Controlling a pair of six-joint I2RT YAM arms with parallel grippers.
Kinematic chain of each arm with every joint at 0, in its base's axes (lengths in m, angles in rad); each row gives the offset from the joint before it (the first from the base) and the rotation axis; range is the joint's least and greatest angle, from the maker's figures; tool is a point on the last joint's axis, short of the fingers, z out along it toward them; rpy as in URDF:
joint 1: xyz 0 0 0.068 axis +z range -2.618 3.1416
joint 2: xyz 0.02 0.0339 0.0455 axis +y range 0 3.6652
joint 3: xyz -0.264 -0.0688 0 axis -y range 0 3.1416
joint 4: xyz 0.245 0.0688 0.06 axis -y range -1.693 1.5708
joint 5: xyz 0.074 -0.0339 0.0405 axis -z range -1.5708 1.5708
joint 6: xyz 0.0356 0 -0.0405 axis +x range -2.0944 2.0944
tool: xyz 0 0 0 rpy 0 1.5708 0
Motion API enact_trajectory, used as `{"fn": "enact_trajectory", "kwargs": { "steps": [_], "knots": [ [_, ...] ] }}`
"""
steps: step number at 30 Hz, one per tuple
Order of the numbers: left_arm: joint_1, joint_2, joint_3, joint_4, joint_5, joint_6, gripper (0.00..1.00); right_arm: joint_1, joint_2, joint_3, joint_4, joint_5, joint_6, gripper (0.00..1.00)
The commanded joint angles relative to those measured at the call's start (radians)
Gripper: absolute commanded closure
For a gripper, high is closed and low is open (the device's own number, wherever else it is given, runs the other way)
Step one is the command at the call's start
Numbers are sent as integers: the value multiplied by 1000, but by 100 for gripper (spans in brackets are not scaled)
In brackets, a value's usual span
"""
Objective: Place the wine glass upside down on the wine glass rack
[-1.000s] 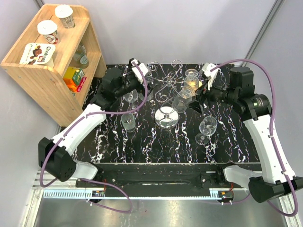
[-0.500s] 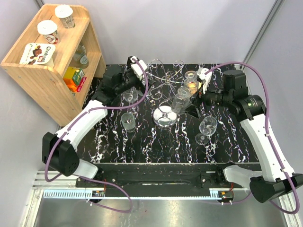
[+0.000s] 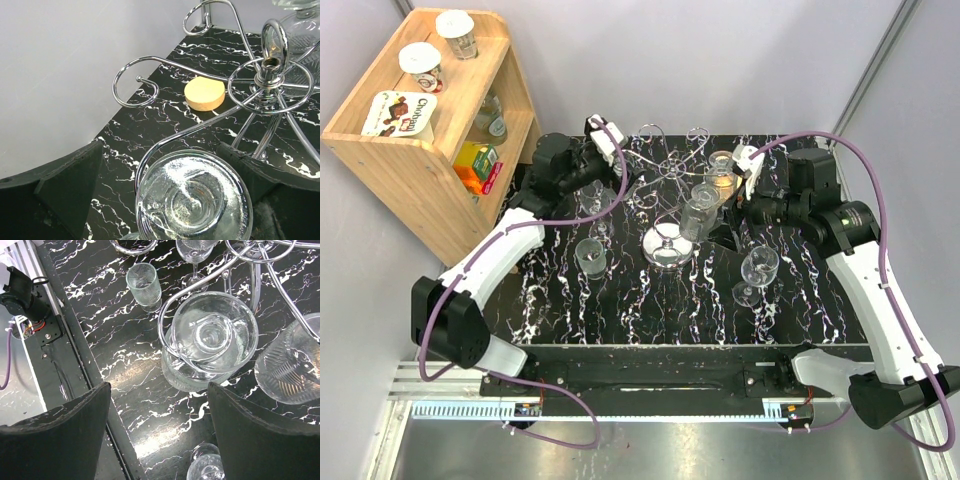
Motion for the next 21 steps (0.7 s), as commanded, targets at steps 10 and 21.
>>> {"fn": "enact_trajectory", "kwargs": {
  "steps": [10, 21],
  "knots": [
    [32, 21, 66, 35, 82, -89, 1, 15, -32, -4, 10, 16, -11, 16],
    [32, -51, 19, 6, 115, -99, 1, 15, -31, 3, 4, 48, -19, 16]
  ]
}}
